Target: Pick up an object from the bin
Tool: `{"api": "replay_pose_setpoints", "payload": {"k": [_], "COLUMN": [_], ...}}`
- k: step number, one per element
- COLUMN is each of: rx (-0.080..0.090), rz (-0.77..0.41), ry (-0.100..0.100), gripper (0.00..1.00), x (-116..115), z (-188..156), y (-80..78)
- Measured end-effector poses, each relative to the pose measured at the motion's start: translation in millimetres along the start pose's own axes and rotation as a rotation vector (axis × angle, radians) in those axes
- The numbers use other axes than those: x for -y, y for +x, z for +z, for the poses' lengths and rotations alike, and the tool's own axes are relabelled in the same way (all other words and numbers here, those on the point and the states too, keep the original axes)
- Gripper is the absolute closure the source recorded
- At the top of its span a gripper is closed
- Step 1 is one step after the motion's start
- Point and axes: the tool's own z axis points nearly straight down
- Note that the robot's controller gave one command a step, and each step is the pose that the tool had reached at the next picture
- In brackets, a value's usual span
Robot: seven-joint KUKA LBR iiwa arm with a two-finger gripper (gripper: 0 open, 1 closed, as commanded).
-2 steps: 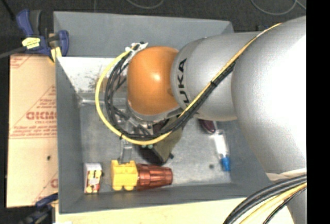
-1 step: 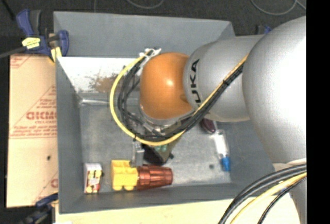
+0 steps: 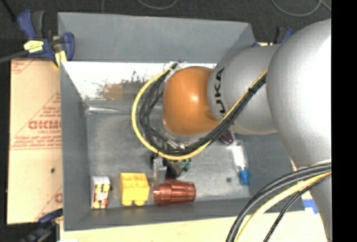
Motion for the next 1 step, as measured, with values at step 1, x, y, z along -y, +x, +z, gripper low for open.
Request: {"api": "replay_pose_setpoints", "payload": {"k": [1], "rx": [-0.005], "rz": [-0.136], "ry": [-0.002], "gripper": [0.0], "x": [24.6], "z": [-12.6], "y": [3.4]}}
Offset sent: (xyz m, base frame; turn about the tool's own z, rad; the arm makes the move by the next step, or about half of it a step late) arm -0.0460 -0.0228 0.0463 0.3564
